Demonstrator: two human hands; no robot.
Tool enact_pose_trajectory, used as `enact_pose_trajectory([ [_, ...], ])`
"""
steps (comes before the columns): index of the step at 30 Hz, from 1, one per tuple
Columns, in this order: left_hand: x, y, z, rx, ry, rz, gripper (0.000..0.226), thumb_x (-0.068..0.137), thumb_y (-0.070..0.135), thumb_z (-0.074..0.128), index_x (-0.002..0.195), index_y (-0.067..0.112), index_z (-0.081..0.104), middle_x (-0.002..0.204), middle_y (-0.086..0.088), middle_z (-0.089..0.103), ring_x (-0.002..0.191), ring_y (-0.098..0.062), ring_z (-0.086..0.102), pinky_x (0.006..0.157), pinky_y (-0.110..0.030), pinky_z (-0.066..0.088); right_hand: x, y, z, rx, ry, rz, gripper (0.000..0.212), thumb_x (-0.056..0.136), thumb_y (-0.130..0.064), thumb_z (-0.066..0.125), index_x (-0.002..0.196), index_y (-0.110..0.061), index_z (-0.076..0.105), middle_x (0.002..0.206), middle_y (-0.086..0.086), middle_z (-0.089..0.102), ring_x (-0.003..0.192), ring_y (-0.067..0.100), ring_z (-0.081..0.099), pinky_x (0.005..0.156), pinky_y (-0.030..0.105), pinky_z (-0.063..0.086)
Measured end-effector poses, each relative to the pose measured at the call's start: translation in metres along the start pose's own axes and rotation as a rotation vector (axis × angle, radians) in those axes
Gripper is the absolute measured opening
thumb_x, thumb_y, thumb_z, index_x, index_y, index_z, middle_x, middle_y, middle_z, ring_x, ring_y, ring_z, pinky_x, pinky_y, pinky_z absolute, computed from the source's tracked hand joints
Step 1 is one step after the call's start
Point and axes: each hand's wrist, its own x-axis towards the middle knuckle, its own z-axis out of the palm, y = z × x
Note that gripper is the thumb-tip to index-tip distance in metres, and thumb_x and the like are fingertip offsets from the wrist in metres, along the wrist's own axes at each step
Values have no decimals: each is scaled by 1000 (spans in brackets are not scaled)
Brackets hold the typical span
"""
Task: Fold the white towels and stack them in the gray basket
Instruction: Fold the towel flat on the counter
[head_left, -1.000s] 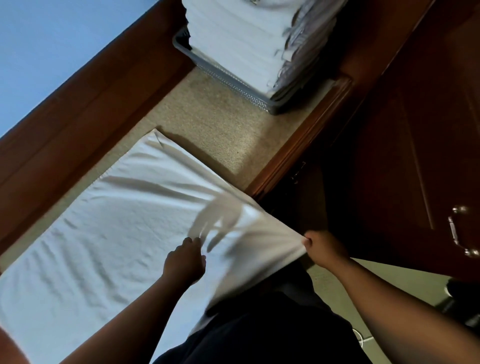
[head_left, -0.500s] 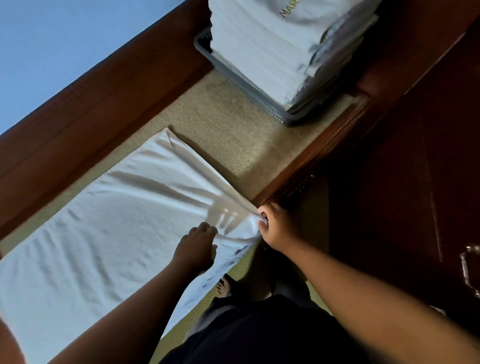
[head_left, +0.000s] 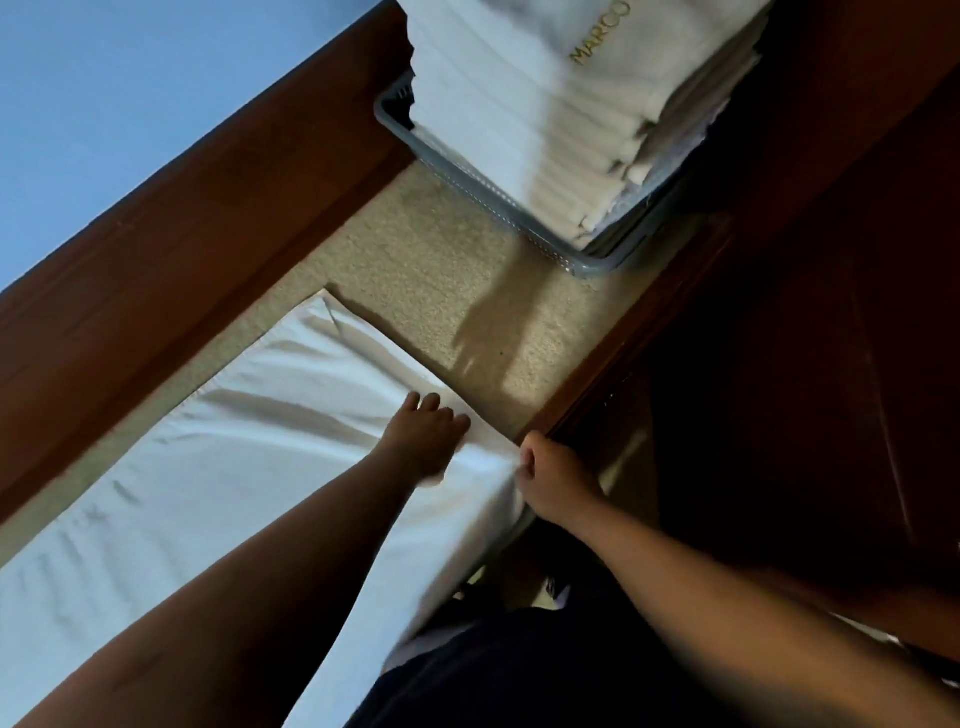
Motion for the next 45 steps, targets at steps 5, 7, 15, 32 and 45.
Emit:
enact_pose_trajectory([
  [5,29,-48,-18,113,-89,30,31,92,43,57,113,22,69,116,1,68,125,-27,45,109,-43,24,15,-16,-8,190,-54,130,19,80,-8,63,95,-16,53,82,-5,53,79,19,53,57,25,35],
  [7,40,-60,-27,42,-52,39,27,95,33,55,118,24,65,127,-1,64,132,-28,43,112,-45,23,21,-24,-8,264,-33,148,25,78,-1,60,97,-16,57,85,-6,56,82,17,55,55,11,35],
  [15,50,-73,-18,-48,33,139,33,97,48,52,121,27,60,136,-1,56,134,-30,39,104,-41,27,26,-38,-2,-143,25,208,73,86,-12,57,152,-34,33,160,-4,29,142,21,38,112,41,36],
  [32,63,-201,-25,138,196,-214,44,96,6,44,140,6,49,132,-14,53,128,-37,42,115,-53,25,100,-86,11,-320,-54,-146,36,88,-33,60,120,-19,64,119,11,53,110,34,55,93,38,46],
  [45,-24,-200,89,-716,493,-811,33,91,27,66,121,17,59,127,-12,51,116,-38,47,98,-50,35,245,-217,29,-228,-115,-183,53,86,-60,62,57,-24,36,66,-5,43,84,22,50,69,32,33],
])
